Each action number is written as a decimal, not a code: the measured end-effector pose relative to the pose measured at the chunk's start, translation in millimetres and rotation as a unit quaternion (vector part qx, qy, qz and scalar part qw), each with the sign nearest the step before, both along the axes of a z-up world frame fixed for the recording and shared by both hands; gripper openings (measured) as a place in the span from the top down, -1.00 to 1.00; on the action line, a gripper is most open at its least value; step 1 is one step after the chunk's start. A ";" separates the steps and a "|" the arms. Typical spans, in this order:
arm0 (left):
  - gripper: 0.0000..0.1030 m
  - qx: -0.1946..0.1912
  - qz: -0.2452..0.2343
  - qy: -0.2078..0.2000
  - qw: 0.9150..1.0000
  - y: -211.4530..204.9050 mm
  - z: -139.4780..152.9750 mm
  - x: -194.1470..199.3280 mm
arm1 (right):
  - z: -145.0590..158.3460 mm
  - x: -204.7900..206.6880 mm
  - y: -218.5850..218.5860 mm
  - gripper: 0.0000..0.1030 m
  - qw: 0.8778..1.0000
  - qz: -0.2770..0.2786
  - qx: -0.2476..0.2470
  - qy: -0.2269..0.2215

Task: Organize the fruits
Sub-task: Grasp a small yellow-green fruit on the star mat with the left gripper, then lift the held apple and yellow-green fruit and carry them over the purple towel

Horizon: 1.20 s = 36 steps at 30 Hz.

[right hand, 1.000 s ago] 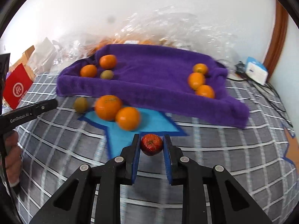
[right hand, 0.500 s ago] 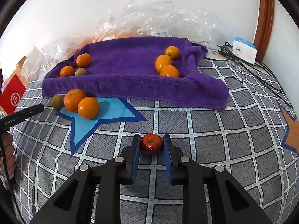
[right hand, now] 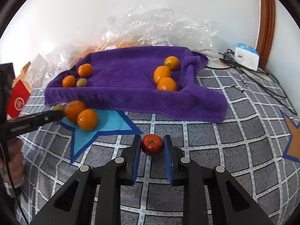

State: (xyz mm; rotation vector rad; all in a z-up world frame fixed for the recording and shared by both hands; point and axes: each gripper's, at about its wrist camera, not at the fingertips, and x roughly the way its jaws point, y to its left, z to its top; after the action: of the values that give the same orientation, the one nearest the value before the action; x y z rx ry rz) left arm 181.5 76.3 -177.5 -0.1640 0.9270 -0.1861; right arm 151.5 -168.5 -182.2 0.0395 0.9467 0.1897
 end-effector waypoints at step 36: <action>0.50 -0.020 0.037 -0.122 0.992 10.7 25.7 -20.0 | 8.0 -7.5 -4.2 0.53 0.999 -0.008 0.013 -0.031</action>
State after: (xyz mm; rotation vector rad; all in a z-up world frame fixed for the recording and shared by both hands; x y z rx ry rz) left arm 161.5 87.1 -151.8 -0.2068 0.6725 -0.1516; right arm 144.0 -172.7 -174.2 0.0639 0.8816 0.1879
